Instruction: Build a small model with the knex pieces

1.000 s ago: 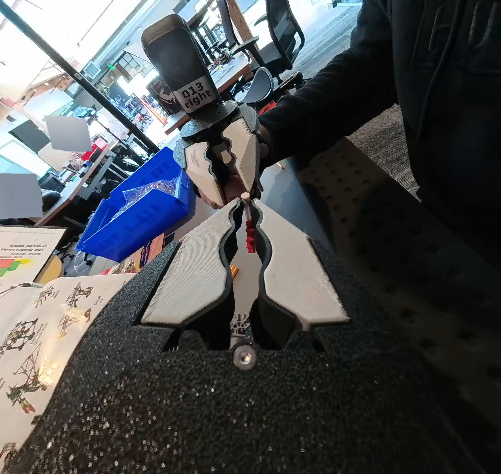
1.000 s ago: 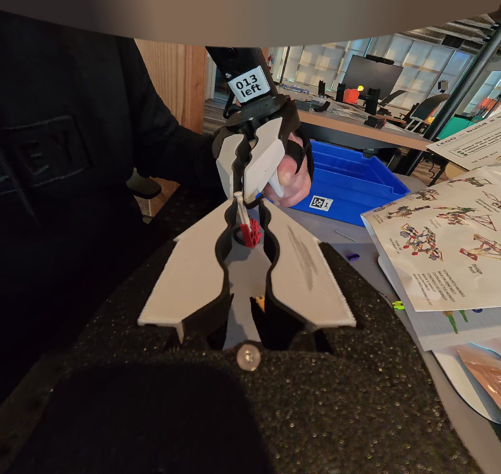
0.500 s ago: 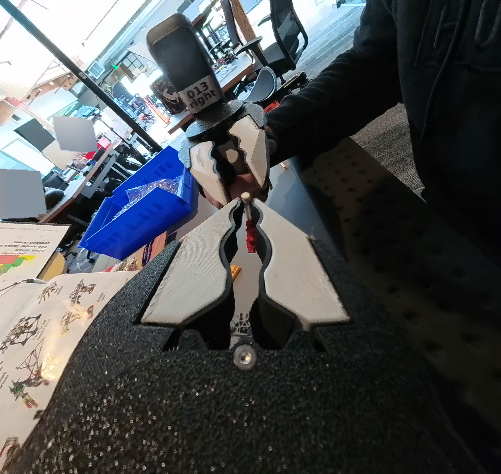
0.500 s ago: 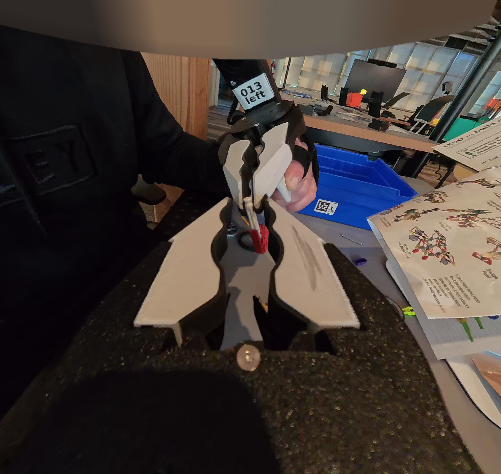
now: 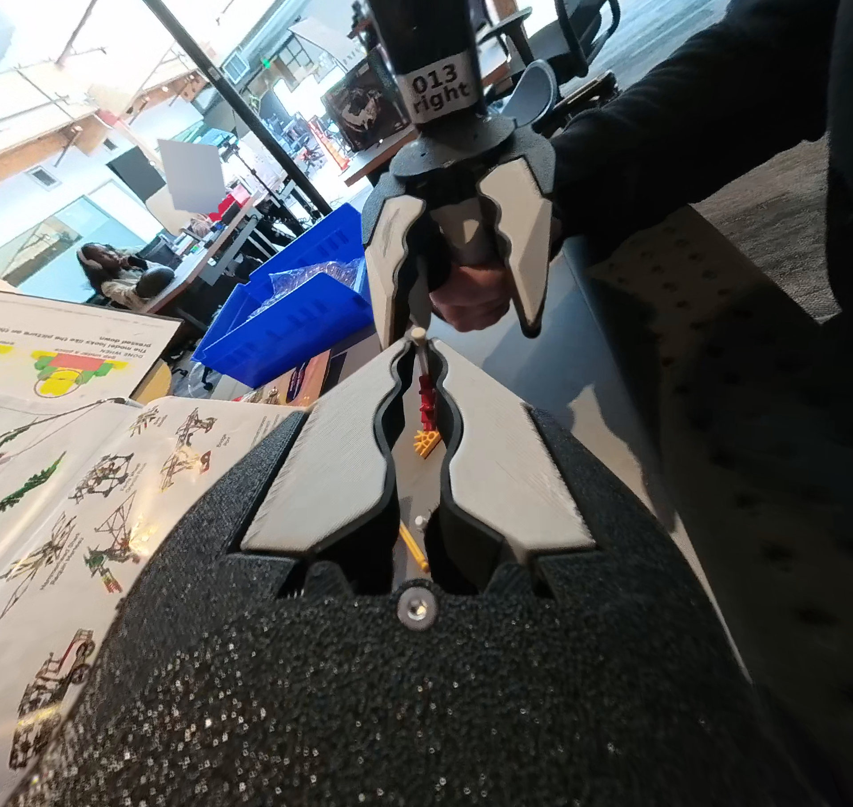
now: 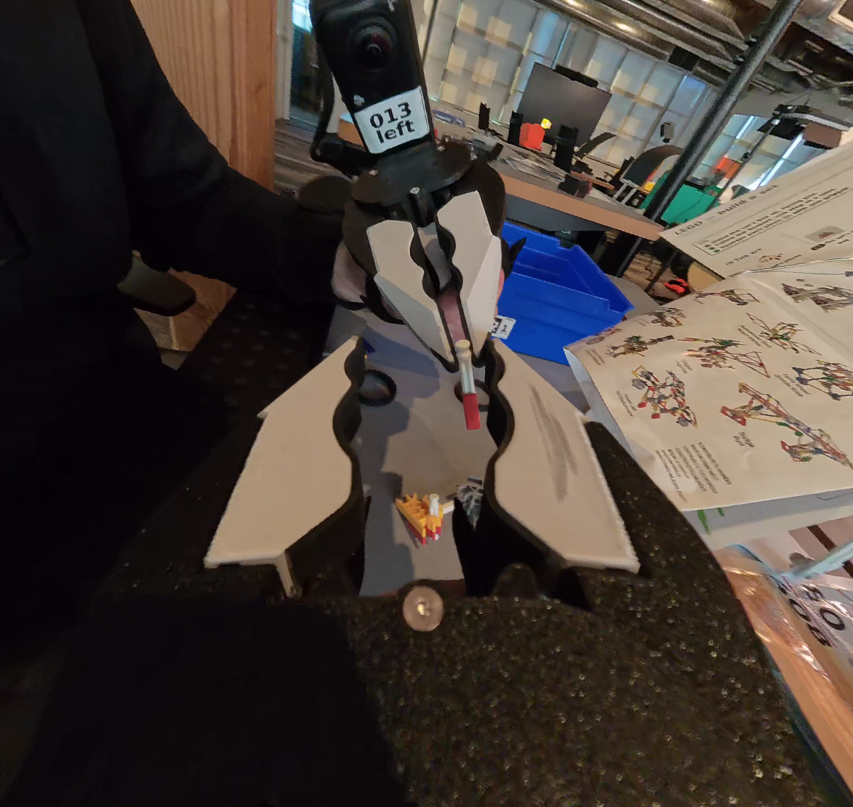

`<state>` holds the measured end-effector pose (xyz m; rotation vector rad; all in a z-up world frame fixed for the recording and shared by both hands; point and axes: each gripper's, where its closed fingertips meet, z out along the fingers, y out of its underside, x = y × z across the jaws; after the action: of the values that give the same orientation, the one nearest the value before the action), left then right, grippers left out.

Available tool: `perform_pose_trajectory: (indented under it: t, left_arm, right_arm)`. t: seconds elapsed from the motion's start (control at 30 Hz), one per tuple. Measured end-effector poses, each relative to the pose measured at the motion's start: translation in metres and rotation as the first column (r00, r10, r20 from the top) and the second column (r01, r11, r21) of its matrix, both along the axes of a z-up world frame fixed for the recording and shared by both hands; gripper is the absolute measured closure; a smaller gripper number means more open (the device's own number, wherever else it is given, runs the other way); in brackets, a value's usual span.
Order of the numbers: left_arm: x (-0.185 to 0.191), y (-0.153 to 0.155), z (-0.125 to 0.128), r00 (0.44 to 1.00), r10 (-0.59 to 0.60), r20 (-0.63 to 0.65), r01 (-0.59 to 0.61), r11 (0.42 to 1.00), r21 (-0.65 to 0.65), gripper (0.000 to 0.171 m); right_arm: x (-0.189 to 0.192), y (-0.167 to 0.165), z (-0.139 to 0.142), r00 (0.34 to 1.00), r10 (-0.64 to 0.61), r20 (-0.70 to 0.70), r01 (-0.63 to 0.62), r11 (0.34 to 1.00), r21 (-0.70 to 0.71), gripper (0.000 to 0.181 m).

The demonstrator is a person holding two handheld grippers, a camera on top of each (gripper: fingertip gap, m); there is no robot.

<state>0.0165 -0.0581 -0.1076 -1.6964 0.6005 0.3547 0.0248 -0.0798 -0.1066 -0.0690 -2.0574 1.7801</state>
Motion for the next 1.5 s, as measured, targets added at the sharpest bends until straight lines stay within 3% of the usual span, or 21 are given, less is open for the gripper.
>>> perform_pose_trajectory:
  t: [0.37, 0.67, 1.5]
  left_arm:
    - [-0.013, 0.003, -0.009, 0.998, 0.054, 0.020, -0.054, 0.998, -0.017, 0.169]
    - [-0.017, 0.007, -0.002, 0.997, 0.076, 0.019, -0.076, 0.997, 0.017, 0.169]
    - [-0.015, 0.005, -0.002, 0.998, 0.044, 0.040, -0.044, 0.999, 0.010, 0.169]
  right_arm:
    - [-0.015, 0.000, -0.011, 0.993, -0.105, -0.061, 0.110, 0.990, 0.083, 0.129]
    - [-0.024, 0.011, -0.007, 0.990, -0.137, -0.030, 0.138, 0.989, 0.051, 0.132]
    - [-0.021, 0.012, -0.005, 0.994, -0.112, -0.020, 0.112, 0.993, 0.033, 0.146]
